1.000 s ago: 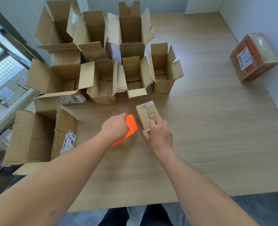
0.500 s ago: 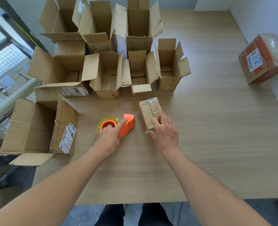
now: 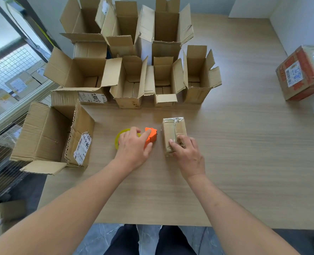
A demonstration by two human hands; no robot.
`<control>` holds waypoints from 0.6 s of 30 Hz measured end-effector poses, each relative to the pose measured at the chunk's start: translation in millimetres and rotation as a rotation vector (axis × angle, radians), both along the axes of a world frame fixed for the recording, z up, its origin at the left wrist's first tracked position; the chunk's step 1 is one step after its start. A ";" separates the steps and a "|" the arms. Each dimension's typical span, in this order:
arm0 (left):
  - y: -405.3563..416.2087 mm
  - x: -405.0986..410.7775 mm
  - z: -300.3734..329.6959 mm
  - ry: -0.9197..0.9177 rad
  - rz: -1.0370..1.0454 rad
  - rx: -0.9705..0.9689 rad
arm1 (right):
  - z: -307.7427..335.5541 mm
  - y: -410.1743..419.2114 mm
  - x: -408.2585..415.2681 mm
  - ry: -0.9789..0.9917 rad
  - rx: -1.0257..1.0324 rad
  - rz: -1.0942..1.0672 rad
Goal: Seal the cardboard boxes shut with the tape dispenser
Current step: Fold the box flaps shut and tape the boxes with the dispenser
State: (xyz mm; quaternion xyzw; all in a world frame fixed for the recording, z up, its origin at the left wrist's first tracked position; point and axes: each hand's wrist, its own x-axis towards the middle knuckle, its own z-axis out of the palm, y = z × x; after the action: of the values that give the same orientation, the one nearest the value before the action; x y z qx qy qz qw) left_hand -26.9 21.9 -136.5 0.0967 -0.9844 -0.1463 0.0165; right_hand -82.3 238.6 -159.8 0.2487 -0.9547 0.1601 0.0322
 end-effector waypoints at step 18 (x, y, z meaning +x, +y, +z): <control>52.2 -5.3 -17.2 0.192 -0.375 0.238 | -10.3 46.4 -1.1 -0.011 -0.216 0.169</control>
State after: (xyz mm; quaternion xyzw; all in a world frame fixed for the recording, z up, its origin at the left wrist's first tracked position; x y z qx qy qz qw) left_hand -32.1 74.1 -153.7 -0.1010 -0.9549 -0.2701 0.0711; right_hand -83.4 285.1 -170.1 0.3225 -0.9078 0.2652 0.0400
